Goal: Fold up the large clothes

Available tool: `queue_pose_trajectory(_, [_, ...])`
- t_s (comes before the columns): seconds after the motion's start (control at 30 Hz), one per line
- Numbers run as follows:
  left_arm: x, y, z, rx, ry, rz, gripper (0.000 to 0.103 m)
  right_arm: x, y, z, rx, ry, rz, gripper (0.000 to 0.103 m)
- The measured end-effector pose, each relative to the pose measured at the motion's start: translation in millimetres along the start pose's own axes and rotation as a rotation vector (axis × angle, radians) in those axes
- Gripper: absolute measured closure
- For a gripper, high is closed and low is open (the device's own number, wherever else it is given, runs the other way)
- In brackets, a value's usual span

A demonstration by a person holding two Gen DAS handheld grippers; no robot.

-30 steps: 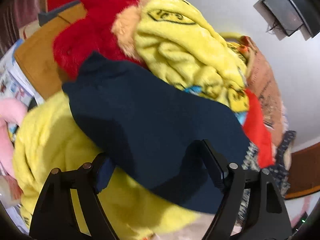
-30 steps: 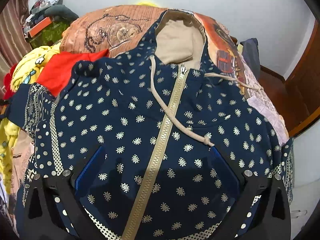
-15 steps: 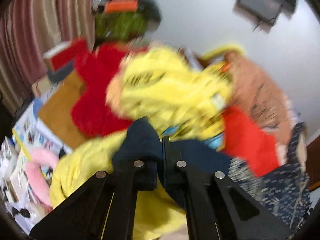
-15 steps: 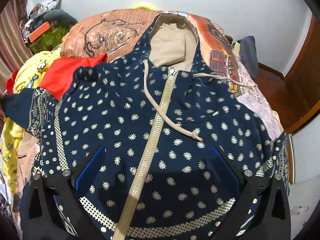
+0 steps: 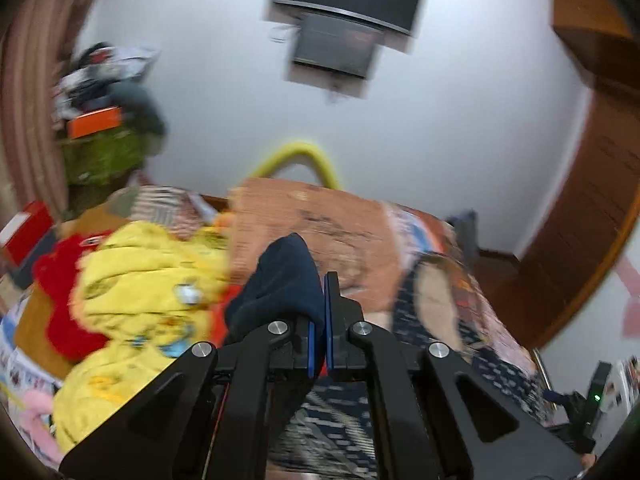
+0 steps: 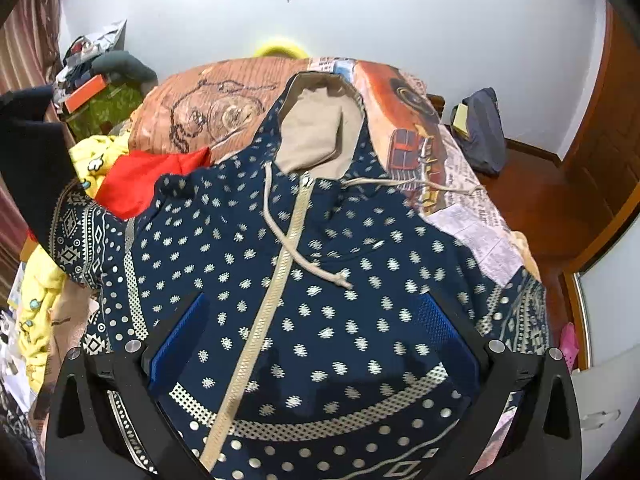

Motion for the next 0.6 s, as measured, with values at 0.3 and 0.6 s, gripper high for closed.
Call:
queue_pose_trajectory(0.3, [-159, -62, 63, 0.204, -0.159, 0.177, 0.100, -25, -1, -22, -0.045, 0.003, 0.007, 0.000])
queue_pose_trajectory(0.6, [-246, -177, 115, 0.464, -0.221, 0.325, 0.100, -64, -20, -25, -0.017, -0.047, 0.046, 0.000])
Point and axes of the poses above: each gripper's, at about its wrist camera, not at the fingertips, and z roughly the way its jaws point, x to its left, y to its top, the point moved 5 cm from there along z, roughly the way its jaws point, and after that the axes turned 3 degrees about y, right-handed, at the moved point
